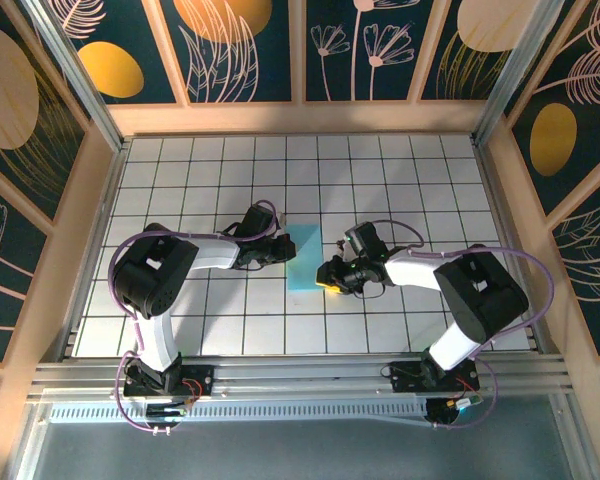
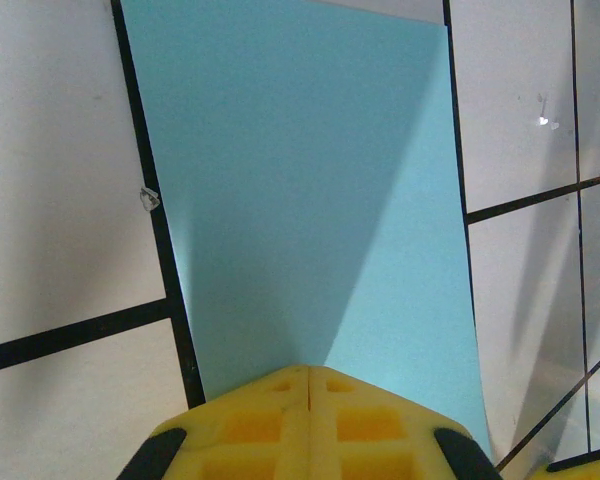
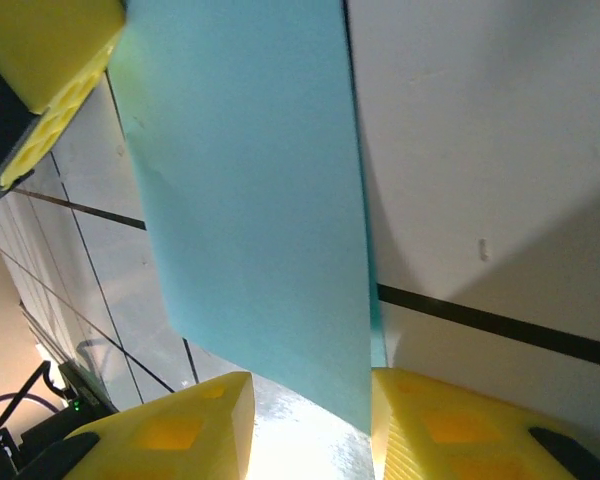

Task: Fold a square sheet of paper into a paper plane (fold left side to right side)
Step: Fold the triangle a second time at the center of the table.

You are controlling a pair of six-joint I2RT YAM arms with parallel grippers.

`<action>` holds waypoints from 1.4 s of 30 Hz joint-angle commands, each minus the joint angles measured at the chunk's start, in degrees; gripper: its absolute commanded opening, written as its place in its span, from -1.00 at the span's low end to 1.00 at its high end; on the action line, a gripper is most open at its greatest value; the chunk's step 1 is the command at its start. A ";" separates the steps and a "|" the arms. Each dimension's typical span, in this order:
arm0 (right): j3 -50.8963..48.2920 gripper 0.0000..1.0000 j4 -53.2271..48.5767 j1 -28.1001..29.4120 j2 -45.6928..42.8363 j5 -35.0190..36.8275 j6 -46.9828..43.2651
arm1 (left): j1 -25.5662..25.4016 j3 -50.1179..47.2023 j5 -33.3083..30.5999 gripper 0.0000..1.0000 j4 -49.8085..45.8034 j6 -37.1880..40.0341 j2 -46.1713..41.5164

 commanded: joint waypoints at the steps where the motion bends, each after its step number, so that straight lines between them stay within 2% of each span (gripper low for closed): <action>1: -0.10 -0.32 2.50 0.45 0.62 -0.91 0.98 | 0.06 0.11 -0.93 -1.00 -2.44 0.83 1.44; 14: 1.02 -0.31 10.12 -1.78 2.20 -1.86 2.23 | 0.01 0.01 -0.26 -1.00 -1.66 0.48 1.09; 25: 6.47 -0.30 12.35 -2.48 8.90 -2.43 -0.05 | -0.21 -0.28 0.38 -1.00 -1.21 0.58 0.99; 27: 7.26 -0.30 12.34 -4.37 9.89 -2.42 -0.55 | -0.25 -0.24 0.38 -1.00 -1.21 0.50 0.98; 36: 9.06 -0.38 13.75 -6.36 13.15 -4.06 -1.43 | -0.43 0.18 0.65 -1.00 -1.04 0.85 0.92; 42: 9.08 -0.52 13.75 -6.79 13.56 -4.58 -1.39 | -0.43 0.60 0.65 -0.96 -0.69 0.89 0.29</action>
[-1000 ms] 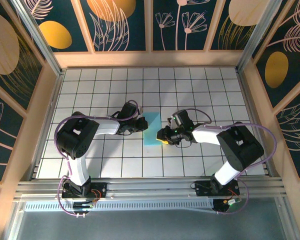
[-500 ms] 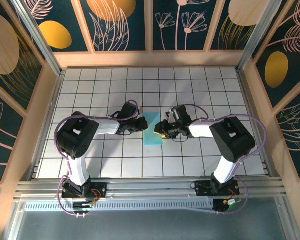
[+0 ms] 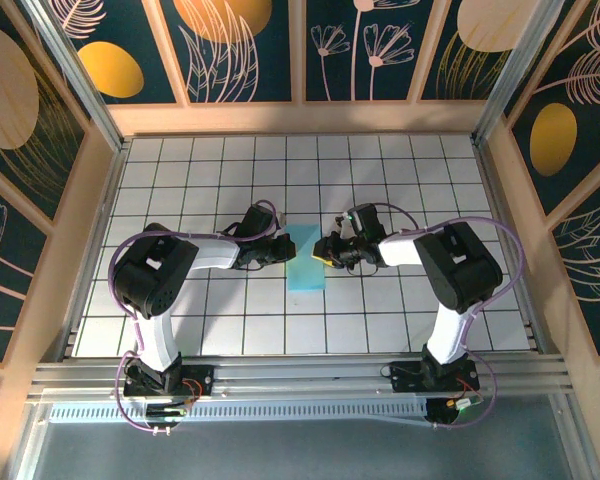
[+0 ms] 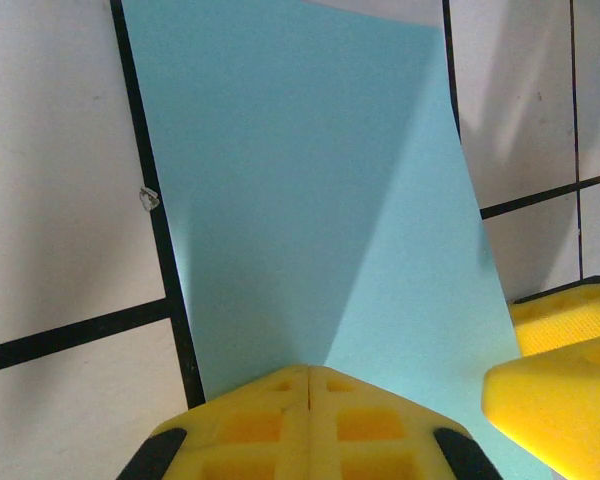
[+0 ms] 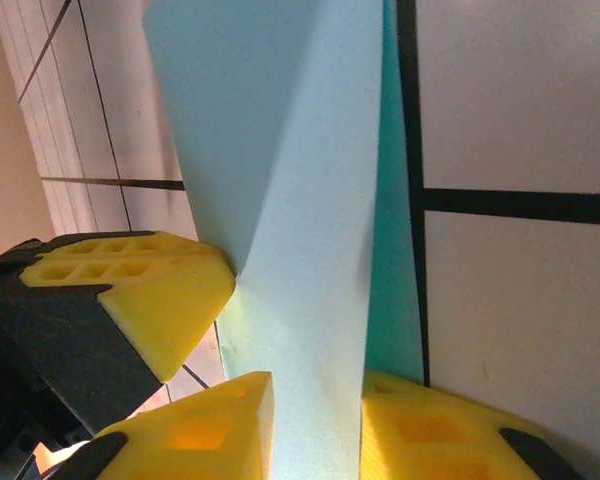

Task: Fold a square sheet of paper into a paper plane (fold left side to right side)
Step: Fold the triangle a second time at the center of the table.

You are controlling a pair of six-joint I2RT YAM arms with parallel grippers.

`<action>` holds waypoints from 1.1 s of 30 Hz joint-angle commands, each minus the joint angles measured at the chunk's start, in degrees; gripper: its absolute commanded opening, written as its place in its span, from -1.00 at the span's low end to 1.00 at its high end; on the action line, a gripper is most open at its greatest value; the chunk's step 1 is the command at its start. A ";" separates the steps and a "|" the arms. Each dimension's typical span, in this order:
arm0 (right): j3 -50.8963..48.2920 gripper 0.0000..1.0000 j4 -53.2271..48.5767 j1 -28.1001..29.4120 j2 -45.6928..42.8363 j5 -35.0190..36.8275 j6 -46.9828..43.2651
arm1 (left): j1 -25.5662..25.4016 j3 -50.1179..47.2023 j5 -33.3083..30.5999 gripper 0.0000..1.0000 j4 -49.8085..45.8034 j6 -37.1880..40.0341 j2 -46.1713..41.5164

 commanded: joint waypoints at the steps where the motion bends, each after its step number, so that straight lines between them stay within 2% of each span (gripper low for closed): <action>1: 0.81 -0.55 1.13 -0.58 0.91 -0.51 -1.14 | -0.37 0.70 0.52 -0.92 -0.72 0.97 -0.03; 6: -0.45 -0.82 2.97 -0.57 0.49 -1.38 0.60 | -0.35 1.44 -0.04 -0.74 -0.72 2.05 -2.58; 9: -0.89 -0.98 2.93 -0.59 -0.02 -1.47 2.00 | -0.49 0.48 -1.32 -0.55 -0.39 3.43 -5.84; 17: -0.80 -1.00 0.54 -0.56 -0.59 -1.31 3.18 | -3.80 -9.20 -8.47 -0.35 1.78 8.48 -19.97; 21: -0.72 -1.00 0.09 -0.57 -0.99 -1.13 3.35 | -8.70 -12.32 -13.26 -0.24 -0.41 11.89 -25.68; 25: -0.54 -1.00 -0.09 -0.52 -0.99 -0.97 3.44 | -15.43 -11.72 -18.02 -0.12 -3.98 15.65 -27.41; 29: -0.39 -1.00 -0.27 -0.54 -0.80 -0.86 3.51 | -22.69 -7.61 -24.88 -0.05 -8.08 18.78 -24.70; 33: -0.28 -1.00 -0.44 -0.54 -0.79 -0.78 3.44 | -27.48 -2.76 -30.57 0.04 -10.87 20.97 -19.07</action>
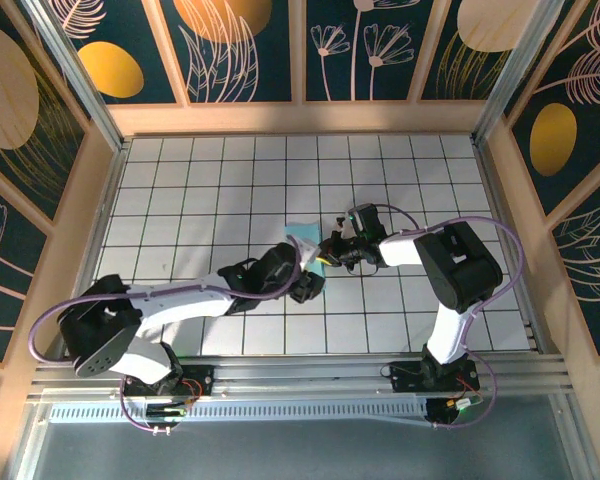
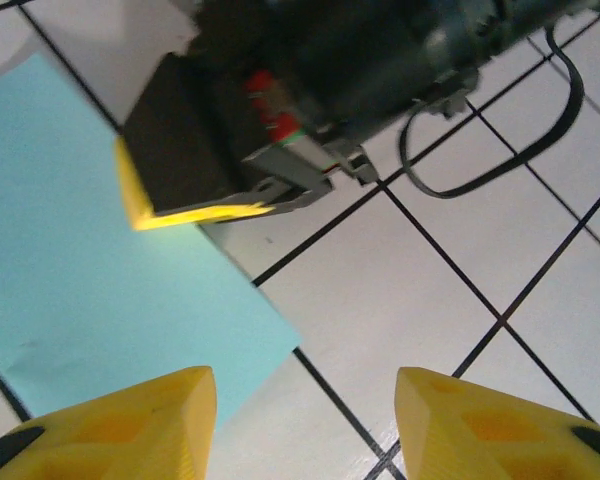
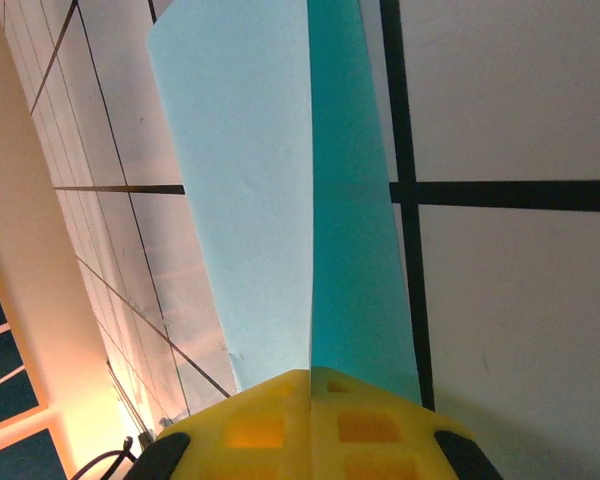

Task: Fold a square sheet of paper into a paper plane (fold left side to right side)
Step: Fold the triangle a second time at the center of the table.

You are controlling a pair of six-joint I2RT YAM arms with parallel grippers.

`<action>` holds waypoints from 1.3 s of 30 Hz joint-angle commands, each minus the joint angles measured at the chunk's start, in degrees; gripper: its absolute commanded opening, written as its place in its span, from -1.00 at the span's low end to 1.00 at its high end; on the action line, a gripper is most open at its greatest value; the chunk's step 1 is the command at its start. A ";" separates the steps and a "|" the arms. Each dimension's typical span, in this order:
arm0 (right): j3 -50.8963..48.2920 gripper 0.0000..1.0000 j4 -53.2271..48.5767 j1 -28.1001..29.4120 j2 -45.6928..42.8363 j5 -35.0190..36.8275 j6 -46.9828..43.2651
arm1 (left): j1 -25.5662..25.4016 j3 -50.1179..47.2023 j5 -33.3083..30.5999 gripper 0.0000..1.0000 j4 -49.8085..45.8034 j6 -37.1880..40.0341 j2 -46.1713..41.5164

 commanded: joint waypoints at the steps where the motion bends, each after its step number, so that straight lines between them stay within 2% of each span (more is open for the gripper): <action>1: -0.04 -1.00 -1.24 -0.38 -0.84 0.01 0.32 | -2.85 4.41 -7.98 0.06 -4.38 4.23 4.43; 9: 0.27 -1.00 -1.77 -0.37 -0.93 0.01 0.11 | -6.43 12.60 -15.16 0.19 -9.73 7.14 15.32; 15: 0.03 -1.00 -1.78 -0.31 -0.92 -0.01 0.20 | -6.52 13.85 -18.72 0.25 -10.60 7.30 17.75; 20: 0.01 -1.00 -1.68 -0.23 -0.84 0.01 0.33 | -6.60 13.98 -19.72 0.23 -10.58 7.13 18.98; 22: 0.07 -1.00 -1.67 -0.21 -0.83 0.01 0.37 | -6.53 14.07 -20.05 0.16 -10.60 7.16 19.36; 29: 0.36 -1.00 -1.95 -0.26 -0.84 0.12 0.25 | -6.55 13.83 -20.98 -0.48 -10.60 7.12 18.86; 33: 0.82 -0.98 -2.99 -0.24 -0.97 0.63 -0.50 | -6.57 13.22 -20.82 -0.77 -10.17 6.39 17.74; 37: 1.31 -0.88 -3.66 -0.47 -1.43 0.81 -1.06 | -6.53 12.39 -20.38 -0.98 -9.48 5.33 16.24; 39: 1.78 -0.81 -3.79 -0.65 -1.95 0.93 -1.40 | -6.52 12.14 -20.11 -1.00 -9.37 4.98 15.62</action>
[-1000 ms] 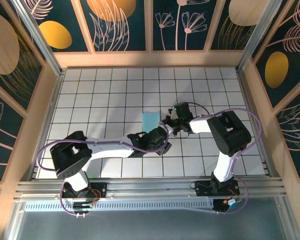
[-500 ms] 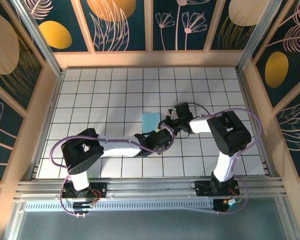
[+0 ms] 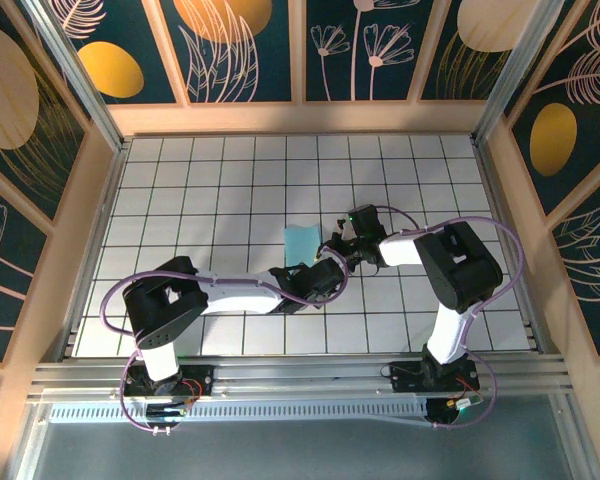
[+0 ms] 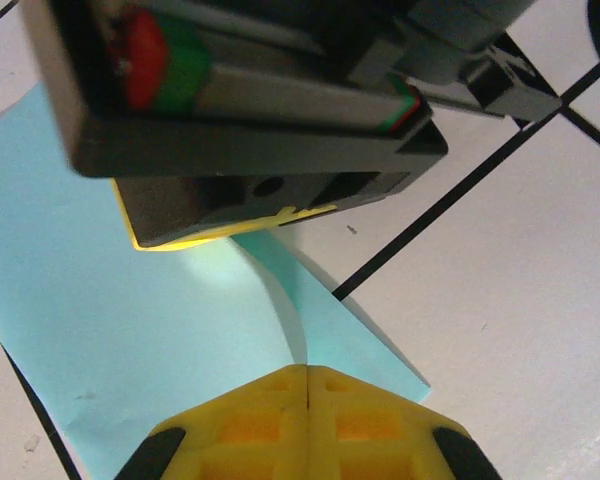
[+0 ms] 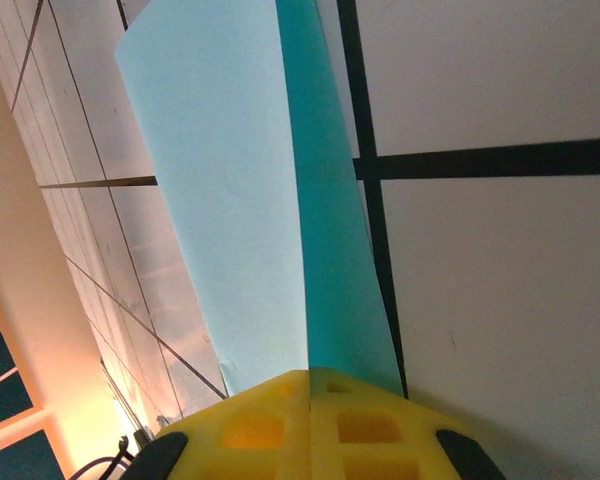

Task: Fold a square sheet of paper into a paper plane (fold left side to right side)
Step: Fold the triangle a second time at the center of the table.

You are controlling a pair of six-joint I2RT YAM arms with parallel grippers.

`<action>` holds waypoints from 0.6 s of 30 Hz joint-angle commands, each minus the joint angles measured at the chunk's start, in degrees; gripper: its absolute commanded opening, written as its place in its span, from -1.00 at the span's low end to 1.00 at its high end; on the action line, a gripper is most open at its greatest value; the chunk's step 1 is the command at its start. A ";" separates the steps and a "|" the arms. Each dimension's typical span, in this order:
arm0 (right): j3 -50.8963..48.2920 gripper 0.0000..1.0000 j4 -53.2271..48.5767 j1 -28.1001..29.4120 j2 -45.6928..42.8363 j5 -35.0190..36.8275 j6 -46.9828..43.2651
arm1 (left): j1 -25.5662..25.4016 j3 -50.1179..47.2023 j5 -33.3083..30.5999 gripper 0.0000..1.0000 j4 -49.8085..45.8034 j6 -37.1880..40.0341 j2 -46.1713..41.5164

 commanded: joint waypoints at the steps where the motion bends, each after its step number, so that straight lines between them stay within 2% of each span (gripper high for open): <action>1: 1.90 -0.76 -1.50 -0.72 -2.31 0.87 -1.54 | -0.09 -0.66 -0.17 -1.00 0.09 -1.35 -2.76; 7: 2.50 -0.41 -3.19 -2.94 -8.12 3.29 -3.93 | 0.50 -0.83 3.94 -1.00 0.59 -2.77 -4.31; 11: 0.44 -0.24 -6.74 -5.49 -14.38 6.51 -6.89 | 2.41 -1.61 9.49 -1.00 2.24 -4.45 -4.89; 16: -4.47 -0.24 -12.19 -8.53 -22.31 8.53 -10.94 | 6.31 -4.91 17.32 -1.00 6.38 -7.51 -7.81; 18: -6.82 -0.32 -13.99 -8.87 -25.29 8.97 -12.25 | 7.81 -5.91 20.32 -1.00 7.87 -8.71 -8.48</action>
